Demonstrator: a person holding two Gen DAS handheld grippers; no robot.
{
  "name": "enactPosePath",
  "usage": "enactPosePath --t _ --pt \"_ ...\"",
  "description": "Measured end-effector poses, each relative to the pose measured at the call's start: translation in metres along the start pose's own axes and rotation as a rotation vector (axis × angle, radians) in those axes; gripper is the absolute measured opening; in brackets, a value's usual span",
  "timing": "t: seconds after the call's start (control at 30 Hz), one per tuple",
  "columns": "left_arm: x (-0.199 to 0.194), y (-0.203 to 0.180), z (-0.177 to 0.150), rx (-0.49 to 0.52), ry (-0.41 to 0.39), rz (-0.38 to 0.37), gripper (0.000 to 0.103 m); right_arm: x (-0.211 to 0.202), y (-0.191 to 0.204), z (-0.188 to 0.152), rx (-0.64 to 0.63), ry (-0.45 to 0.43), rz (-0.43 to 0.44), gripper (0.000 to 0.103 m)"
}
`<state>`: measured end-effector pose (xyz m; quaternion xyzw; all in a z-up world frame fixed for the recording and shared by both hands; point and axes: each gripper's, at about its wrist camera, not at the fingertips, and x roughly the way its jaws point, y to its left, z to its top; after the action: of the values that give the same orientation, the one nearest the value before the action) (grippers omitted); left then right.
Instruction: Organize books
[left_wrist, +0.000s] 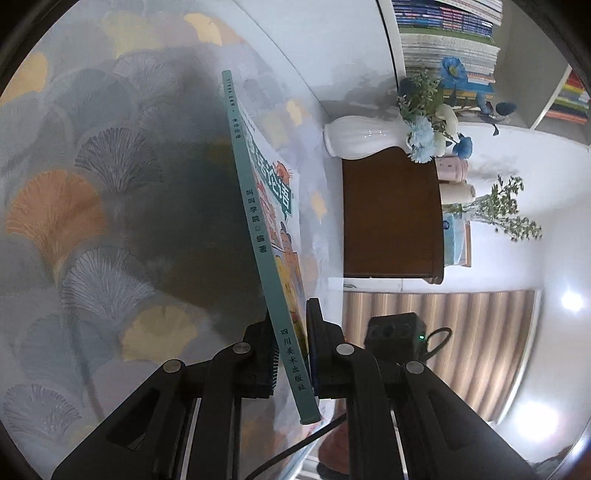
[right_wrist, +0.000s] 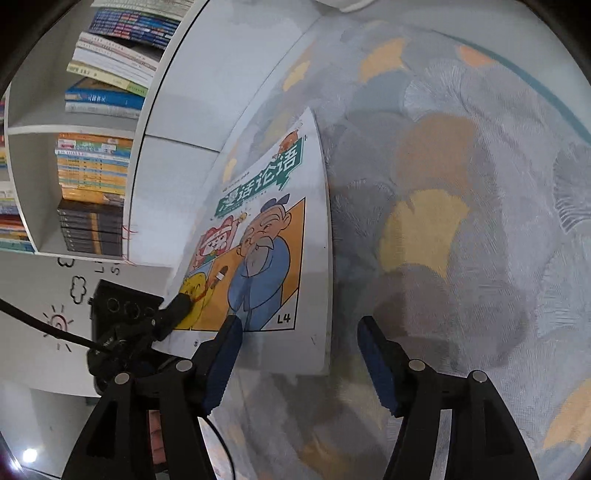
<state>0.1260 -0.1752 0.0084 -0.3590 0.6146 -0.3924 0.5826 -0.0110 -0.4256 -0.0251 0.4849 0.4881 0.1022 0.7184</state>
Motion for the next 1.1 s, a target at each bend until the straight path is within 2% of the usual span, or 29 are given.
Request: enactPosePath --t 0.13,0.17,0.23,0.3,0.4,0.5,0.6,0.83,1.1 --pt "-0.006 0.008 -0.005 -0.042 0.007 -0.053 0.010 0.019 -0.006 0.009 0.091 0.013 0.155 0.061" --pt "-0.008 0.008 -0.006 -0.038 0.008 -0.046 0.010 0.022 -0.006 0.010 0.101 0.013 0.176 0.048" --pt "-0.009 0.004 -0.007 -0.006 0.003 -0.007 0.010 0.026 -0.003 0.010 0.103 0.005 0.206 0.036" --pt "-0.013 -0.004 -0.010 0.053 -0.005 0.050 0.010 0.022 0.013 0.007 0.019 -0.018 0.169 0.029" --pt "-0.022 -0.017 -0.018 0.141 -0.004 0.097 0.010 0.015 0.047 -0.002 -0.156 -0.024 0.047 0.028" --pt "-0.039 -0.027 -0.032 0.193 -0.013 0.107 0.011 0.007 0.079 -0.018 -0.294 -0.040 -0.031 0.028" --pt "-0.061 -0.038 -0.049 0.234 -0.040 0.113 0.013 0.001 0.109 -0.038 -0.383 -0.048 -0.064 0.028" --pt "-0.150 -0.060 -0.099 0.307 -0.182 0.101 0.013 -0.006 0.184 -0.094 -0.603 -0.068 -0.072 0.028" --pt "-0.290 -0.070 -0.147 0.372 -0.390 0.128 0.013 0.021 0.288 -0.172 -0.815 -0.086 0.043 0.029"
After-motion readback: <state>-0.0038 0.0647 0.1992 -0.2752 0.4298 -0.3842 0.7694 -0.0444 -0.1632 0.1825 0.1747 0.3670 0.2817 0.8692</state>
